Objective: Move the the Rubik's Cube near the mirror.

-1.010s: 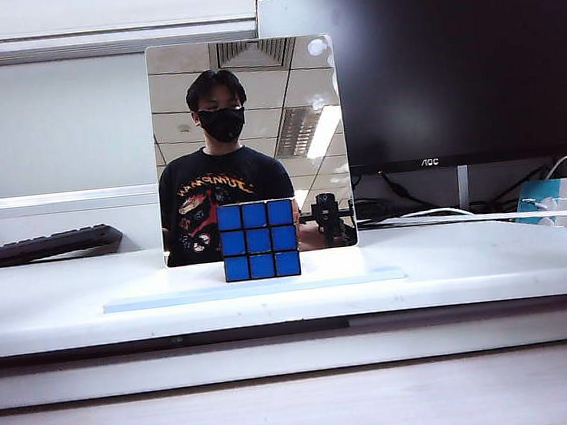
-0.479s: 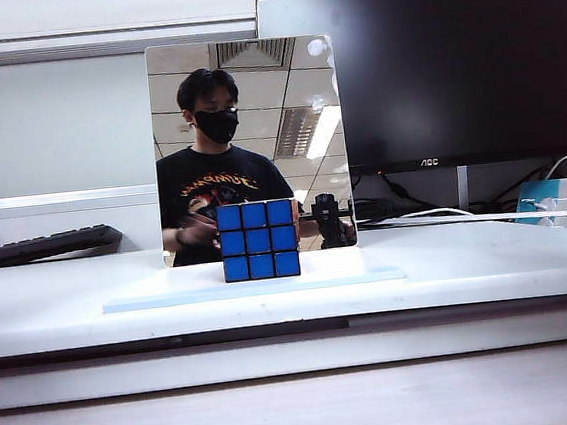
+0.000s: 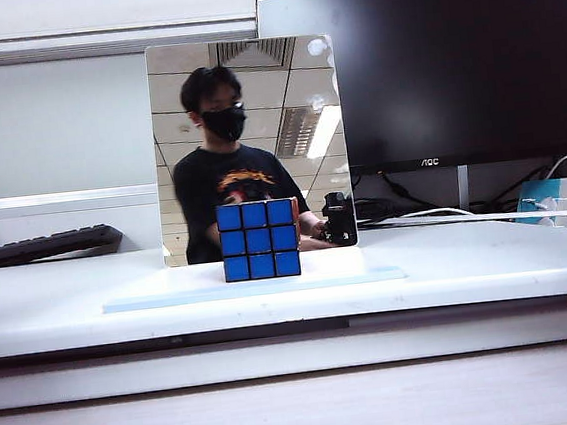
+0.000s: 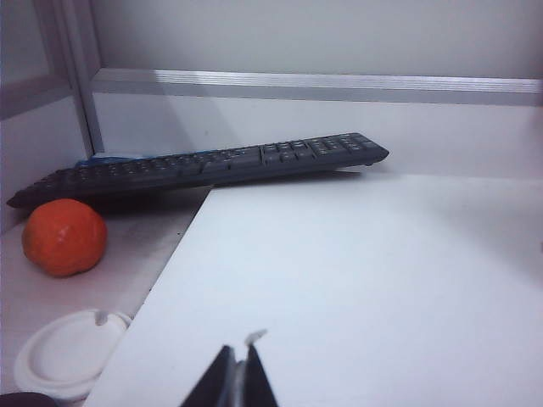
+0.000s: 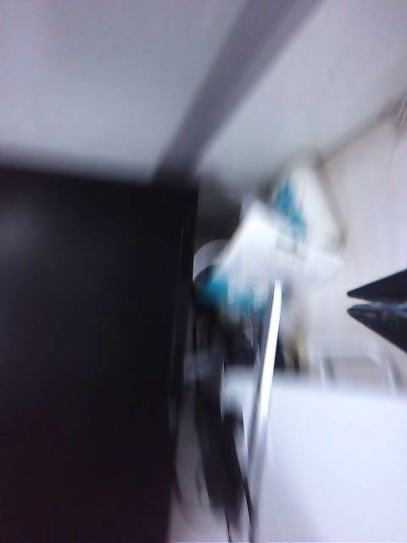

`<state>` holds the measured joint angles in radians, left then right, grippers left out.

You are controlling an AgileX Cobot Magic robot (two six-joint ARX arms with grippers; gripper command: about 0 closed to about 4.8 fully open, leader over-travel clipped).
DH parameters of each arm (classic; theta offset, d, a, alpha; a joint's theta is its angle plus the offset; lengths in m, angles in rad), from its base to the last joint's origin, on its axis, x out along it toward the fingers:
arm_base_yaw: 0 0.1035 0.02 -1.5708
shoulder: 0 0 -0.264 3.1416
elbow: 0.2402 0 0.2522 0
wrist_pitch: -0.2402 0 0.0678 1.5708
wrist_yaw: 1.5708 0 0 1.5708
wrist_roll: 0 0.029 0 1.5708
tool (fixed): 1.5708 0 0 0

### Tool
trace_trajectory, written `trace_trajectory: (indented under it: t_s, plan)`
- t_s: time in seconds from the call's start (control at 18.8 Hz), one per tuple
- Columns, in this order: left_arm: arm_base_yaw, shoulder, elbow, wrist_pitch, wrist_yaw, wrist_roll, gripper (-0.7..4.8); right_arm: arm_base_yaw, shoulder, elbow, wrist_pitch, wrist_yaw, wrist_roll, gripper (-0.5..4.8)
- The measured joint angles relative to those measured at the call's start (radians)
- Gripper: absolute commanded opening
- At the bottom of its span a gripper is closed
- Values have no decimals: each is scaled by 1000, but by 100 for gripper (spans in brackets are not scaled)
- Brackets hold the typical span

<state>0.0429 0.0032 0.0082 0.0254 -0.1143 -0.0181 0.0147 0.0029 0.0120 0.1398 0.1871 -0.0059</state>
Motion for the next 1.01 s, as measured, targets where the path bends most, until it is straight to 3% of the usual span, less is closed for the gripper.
trace_trajectory:
  t_s: [0.32,0.37,0.48,0.53,0.69,0.85,1.01]
  plan:
    - [0,0,0,0,0,0,22,9,0,0,1,23,37,0]
    - [0,0,0,0,0,0,22,8,0,0,5,-38,52,0]
    - [0,0,0,0,0,0,22,8,0,0,2,-288,29,0]
    - [0,0,0,0,0,0,22,8,0,0,-4,-325,15,0]
    - [0,0,0,0,0,0,22,6,0,0,-31,-323,10,0]
    - [0,0,0,0,0,0,22,5,0,0,-72,-196,47,0]
    - [0,0,0,0,0,0,22,6,0,0,-71,-235,53,0]
